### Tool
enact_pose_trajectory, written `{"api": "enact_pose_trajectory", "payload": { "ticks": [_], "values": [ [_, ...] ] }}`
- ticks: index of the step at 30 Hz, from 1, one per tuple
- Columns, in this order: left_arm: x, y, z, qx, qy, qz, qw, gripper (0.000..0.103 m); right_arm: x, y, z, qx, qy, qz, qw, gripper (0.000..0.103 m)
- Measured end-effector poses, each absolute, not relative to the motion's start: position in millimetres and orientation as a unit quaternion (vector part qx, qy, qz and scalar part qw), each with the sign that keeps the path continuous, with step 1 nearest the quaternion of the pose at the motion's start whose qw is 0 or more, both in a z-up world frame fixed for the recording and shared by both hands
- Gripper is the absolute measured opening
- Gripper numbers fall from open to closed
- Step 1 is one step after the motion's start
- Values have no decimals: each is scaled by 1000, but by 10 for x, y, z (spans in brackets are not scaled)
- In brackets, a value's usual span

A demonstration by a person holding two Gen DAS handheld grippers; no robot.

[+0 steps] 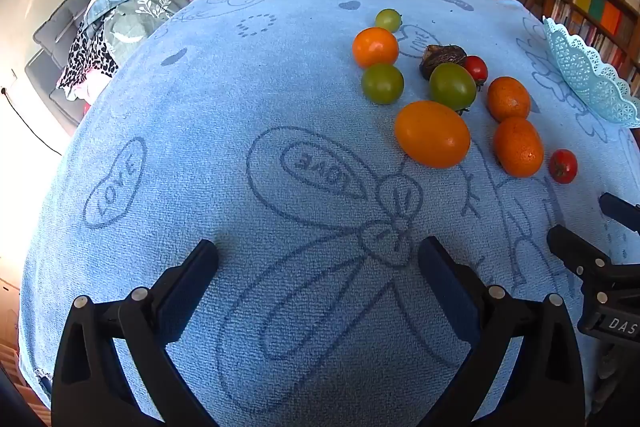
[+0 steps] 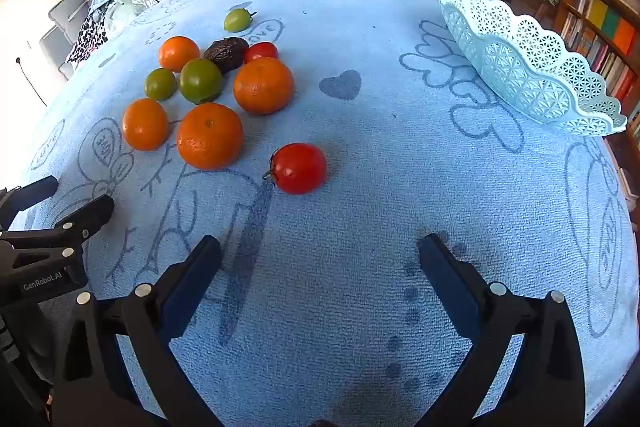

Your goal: Organize fruits

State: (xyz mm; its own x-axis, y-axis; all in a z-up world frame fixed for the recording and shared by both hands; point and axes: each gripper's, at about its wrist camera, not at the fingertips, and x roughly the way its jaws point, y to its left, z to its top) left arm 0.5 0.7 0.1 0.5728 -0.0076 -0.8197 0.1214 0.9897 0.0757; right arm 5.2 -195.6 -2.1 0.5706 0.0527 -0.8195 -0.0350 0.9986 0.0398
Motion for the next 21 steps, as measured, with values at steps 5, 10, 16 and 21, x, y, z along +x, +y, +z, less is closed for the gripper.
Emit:
{"api": "enact_pose_trajectory", "payload": {
  "ticks": [5, 10, 16, 21],
  "values": [
    [2, 2, 6, 62, 461, -36, 885, 98, 51, -1953, -23, 11, 461, 26, 887, 101],
    [0, 4, 5, 61, 461, -37, 885, 98, 50, -1950, -25, 11, 460, 26, 887, 101],
    [4, 7, 7, 61, 461, -37, 885, 98, 51, -1949, -28, 11, 460, 26, 887, 101],
    [9, 17, 12, 61, 460, -36, 885, 98, 51, -1943, -35, 12, 460, 26, 888, 101]
  ]
}}
